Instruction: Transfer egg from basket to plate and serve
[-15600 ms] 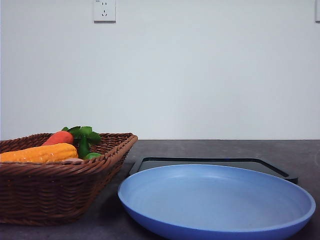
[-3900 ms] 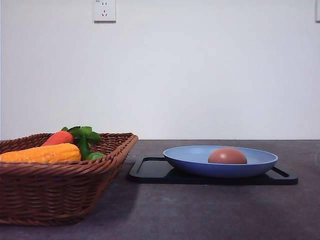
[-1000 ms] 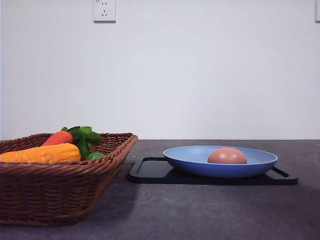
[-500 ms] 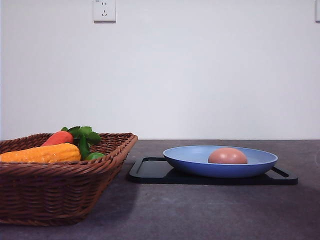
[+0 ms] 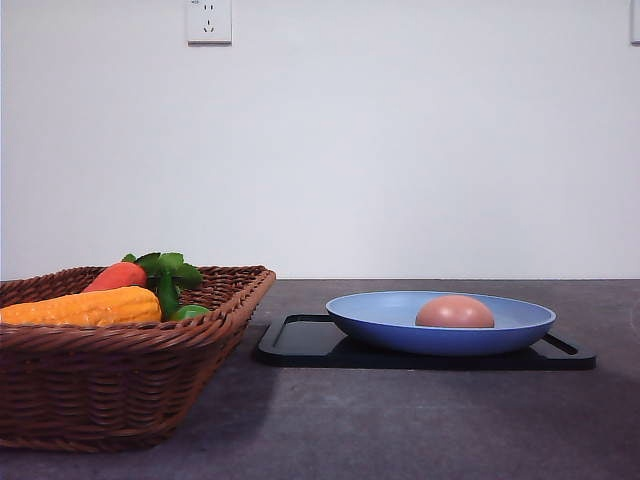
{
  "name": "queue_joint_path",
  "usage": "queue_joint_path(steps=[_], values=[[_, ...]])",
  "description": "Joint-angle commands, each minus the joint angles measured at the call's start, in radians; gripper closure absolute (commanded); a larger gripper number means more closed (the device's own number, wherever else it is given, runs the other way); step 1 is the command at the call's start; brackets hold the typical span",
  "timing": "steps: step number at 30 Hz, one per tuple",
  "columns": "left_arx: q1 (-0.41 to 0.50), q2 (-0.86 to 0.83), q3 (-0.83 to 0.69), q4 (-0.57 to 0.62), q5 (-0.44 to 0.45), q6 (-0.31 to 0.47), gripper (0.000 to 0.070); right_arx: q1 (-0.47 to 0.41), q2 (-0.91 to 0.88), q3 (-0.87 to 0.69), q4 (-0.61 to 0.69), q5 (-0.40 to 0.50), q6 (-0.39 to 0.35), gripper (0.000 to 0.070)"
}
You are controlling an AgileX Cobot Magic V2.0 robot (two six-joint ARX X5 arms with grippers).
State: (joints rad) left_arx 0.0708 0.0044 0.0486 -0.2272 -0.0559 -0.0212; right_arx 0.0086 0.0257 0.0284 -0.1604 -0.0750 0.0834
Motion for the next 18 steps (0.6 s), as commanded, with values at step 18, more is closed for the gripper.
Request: queue_joint_path(steps=[18], values=[[0.001, -0.002, -0.024, -0.012, -0.001, -0.003, 0.07, 0.002, -0.003, -0.006, 0.011, 0.004, 0.01, 0.07]])
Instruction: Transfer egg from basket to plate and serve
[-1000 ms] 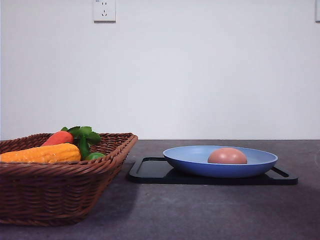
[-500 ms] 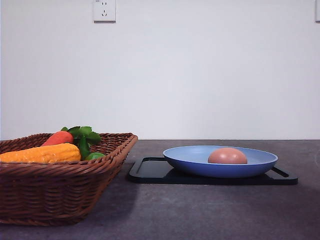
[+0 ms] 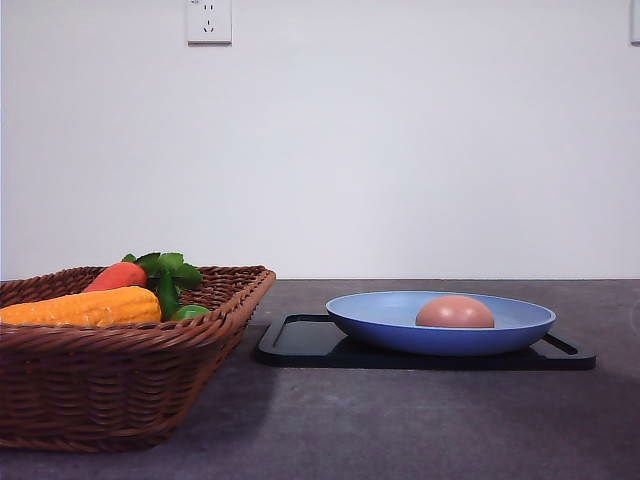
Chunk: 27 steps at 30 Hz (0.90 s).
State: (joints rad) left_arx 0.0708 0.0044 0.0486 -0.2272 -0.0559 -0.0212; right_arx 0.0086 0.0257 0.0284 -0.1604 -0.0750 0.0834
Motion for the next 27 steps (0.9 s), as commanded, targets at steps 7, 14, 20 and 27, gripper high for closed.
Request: queue_joint_path(steps=[7, 14, 20, 27], values=[[0.001, -0.002, -0.024, -0.012, -0.001, -0.003, 0.07, 0.002, -0.003, -0.006, 0.011, 0.004, 0.01, 0.07], [0.001, -0.002, -0.024, -0.012, -0.001, -0.003, 0.07, 0.002, -0.003, -0.006, 0.011, 0.004, 0.01, 0.07], [0.001, -0.002, -0.024, -0.012, -0.001, -0.003, 0.07, 0.002, -0.003, -0.006, 0.011, 0.004, 0.01, 0.07], [0.001, -0.002, -0.024, -0.012, -0.001, -0.003, 0.07, 0.002, -0.003, -0.006, 0.011, 0.004, 0.01, 0.07]])
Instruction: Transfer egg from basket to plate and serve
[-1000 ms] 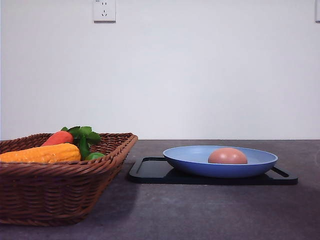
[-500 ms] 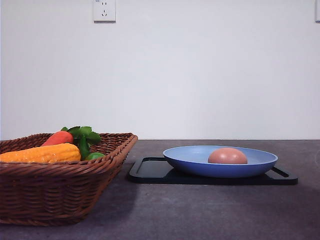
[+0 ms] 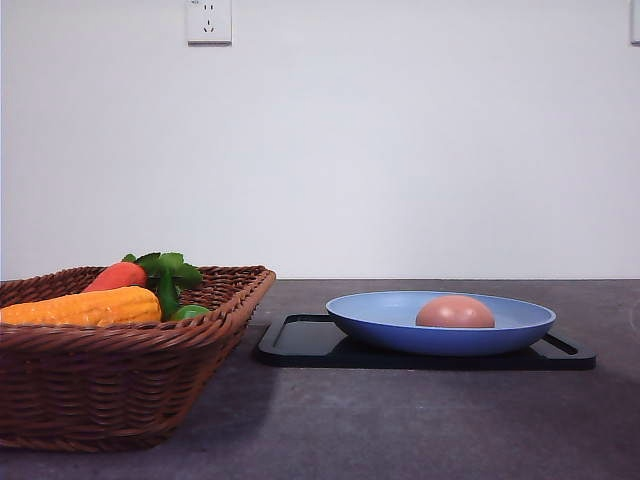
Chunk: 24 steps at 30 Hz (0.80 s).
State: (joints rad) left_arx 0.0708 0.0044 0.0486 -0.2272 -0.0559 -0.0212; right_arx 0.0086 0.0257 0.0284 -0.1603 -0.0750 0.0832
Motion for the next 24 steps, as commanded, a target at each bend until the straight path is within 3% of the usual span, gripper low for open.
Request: queue_joint_path(steps=[1, 24], values=[[0.001, -0.002, -0.024, -0.012, -0.001, -0.003, 0.07, 0.002, -0.003, -0.006, 0.011, 0.004, 0.01, 0.07], [0.001, -0.002, -0.024, -0.012, -0.001, -0.003, 0.07, 0.002, -0.003, -0.006, 0.011, 0.004, 0.01, 0.07]])
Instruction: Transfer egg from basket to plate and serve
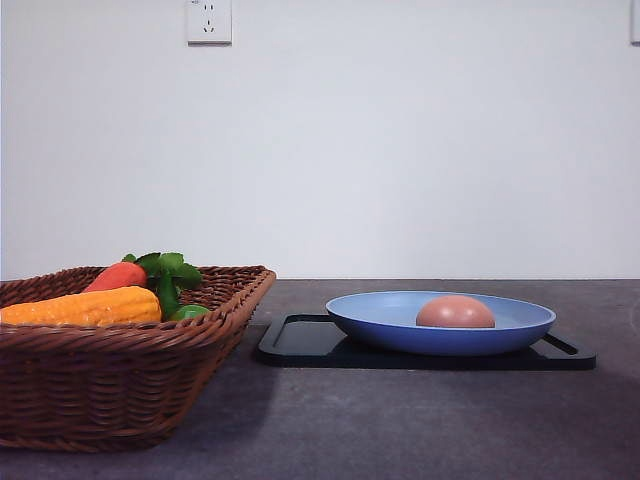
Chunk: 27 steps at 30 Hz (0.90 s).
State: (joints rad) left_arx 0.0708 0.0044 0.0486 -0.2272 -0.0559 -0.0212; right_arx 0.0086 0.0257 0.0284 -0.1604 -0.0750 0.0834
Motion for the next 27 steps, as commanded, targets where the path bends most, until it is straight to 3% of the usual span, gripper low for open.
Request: queue_joint_path(steps=[1, 27], values=[[0.001, -0.002, -0.024, -0.012, -0.001, -0.003, 0.07, 0.002, -0.003, -0.006, 0.011, 0.004, 0.01, 0.07], [0.001, -0.002, -0.024, -0.012, -0.001, -0.003, 0.07, 0.002, -0.003, -0.006, 0.011, 0.004, 0.01, 0.07]])
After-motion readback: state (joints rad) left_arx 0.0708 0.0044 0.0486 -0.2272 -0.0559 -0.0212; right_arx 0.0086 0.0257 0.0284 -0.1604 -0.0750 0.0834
